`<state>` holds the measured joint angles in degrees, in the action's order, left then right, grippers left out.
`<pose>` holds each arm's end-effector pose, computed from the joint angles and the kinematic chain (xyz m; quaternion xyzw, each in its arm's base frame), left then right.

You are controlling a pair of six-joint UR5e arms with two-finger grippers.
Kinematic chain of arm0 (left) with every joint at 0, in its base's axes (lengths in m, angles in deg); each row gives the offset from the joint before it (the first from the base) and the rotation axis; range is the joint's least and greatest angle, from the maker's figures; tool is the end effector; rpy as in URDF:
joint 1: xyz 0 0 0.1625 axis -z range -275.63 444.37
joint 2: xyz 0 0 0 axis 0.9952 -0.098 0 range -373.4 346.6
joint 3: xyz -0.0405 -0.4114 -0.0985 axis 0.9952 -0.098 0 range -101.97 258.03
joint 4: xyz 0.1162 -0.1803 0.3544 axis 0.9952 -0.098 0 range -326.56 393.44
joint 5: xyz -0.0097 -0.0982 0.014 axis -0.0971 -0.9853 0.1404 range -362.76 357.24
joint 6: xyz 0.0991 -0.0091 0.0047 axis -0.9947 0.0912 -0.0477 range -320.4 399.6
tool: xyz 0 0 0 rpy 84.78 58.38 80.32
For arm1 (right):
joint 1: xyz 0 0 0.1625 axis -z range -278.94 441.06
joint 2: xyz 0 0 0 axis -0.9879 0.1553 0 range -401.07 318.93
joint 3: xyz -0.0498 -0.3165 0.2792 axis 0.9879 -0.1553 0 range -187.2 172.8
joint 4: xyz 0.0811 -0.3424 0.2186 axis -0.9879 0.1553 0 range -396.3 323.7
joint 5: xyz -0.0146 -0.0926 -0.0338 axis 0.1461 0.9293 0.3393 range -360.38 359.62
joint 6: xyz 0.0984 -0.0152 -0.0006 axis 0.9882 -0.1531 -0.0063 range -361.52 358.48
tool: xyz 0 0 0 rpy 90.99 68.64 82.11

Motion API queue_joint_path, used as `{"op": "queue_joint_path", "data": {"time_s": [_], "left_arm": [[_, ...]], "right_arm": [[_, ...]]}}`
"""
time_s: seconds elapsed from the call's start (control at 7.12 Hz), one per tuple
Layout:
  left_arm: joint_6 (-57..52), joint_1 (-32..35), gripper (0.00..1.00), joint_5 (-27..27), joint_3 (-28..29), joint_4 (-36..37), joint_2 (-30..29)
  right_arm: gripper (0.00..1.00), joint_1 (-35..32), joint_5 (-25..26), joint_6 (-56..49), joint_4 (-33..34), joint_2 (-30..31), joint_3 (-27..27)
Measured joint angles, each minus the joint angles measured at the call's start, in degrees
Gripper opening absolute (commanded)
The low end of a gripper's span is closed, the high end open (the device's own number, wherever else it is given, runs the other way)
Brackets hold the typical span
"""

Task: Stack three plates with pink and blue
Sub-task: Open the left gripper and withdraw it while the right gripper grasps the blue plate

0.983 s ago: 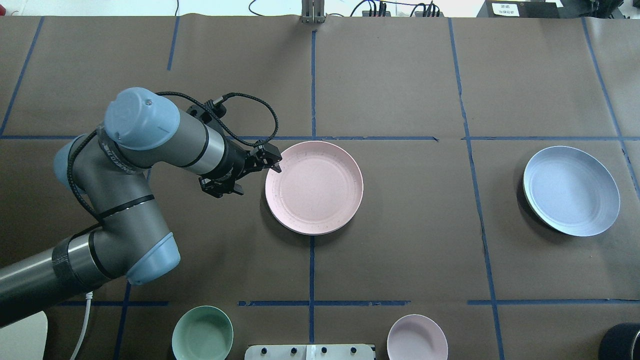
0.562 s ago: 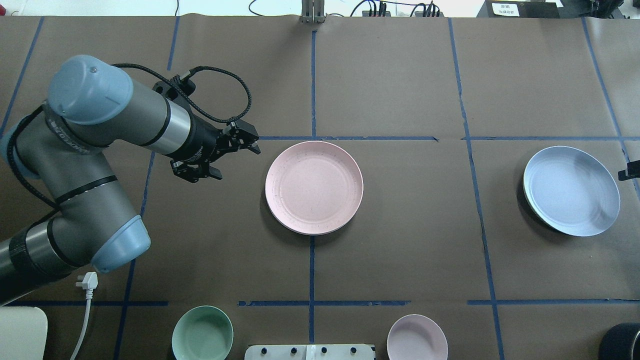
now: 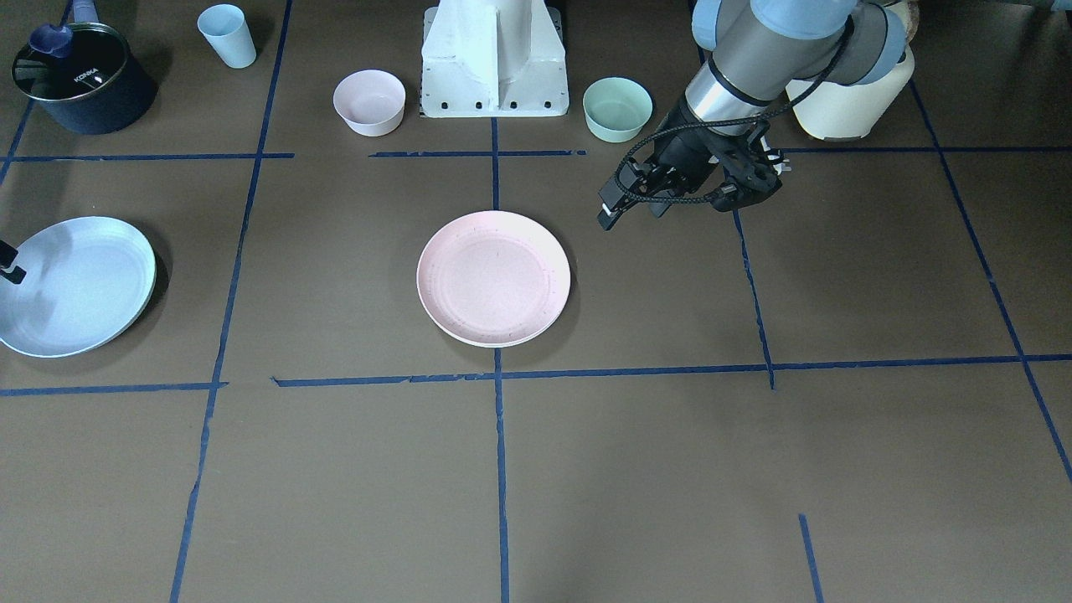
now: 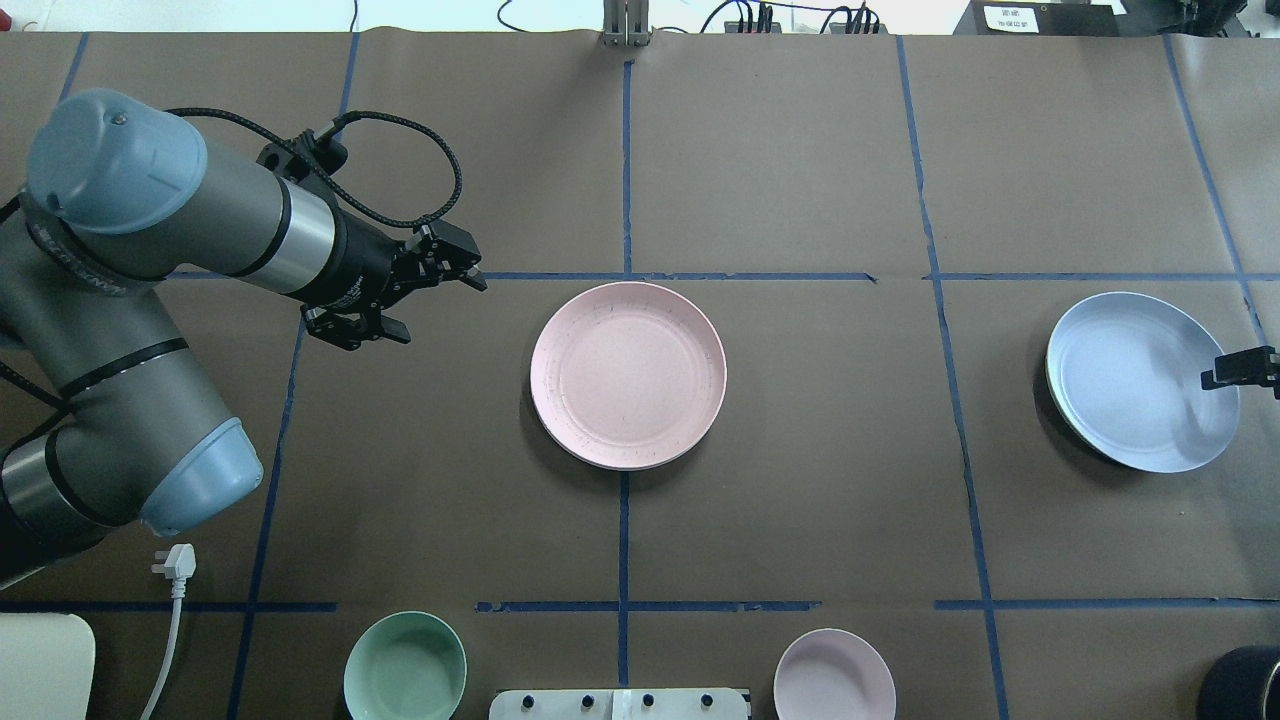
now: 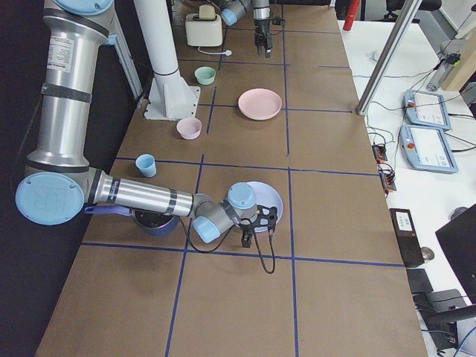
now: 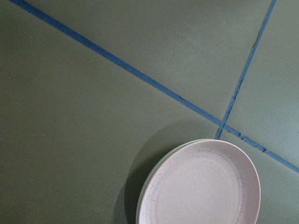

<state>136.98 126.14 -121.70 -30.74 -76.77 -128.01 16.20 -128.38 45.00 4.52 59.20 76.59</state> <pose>0.3793 -0.4527 0.2290 -0.0521 0.5502 -0.2225 0.8032 -0.1161 -0.4167 0.7042 0.0330 -0.4091 0.0783 0.9085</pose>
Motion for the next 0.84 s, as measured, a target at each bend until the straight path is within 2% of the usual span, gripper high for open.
{"op": "queue_joint_path", "data": {"time_s": [0.28, 0.42, 0.84], "left_arm": [[-1.26, 0.70, 1.00, -0.05, -0.75, 0.00, 1.31], [-1.58, 1.00, 1.00, -0.09, -1.49, 0.00, 2.30], [-3.14, 2.64, 1.00, -0.15, -2.68, 0.00, 5.23]], "right_arm": [[0.08, 0.40, 0.18, 0.47, 0.03, -0.09, -0.31], [0.00, 0.47, 0.22, 0.52, 0.04, -0.16, -0.41], [0.00, 0.18, -0.90, 0.45, -0.30, 0.07, 0.51]]}}
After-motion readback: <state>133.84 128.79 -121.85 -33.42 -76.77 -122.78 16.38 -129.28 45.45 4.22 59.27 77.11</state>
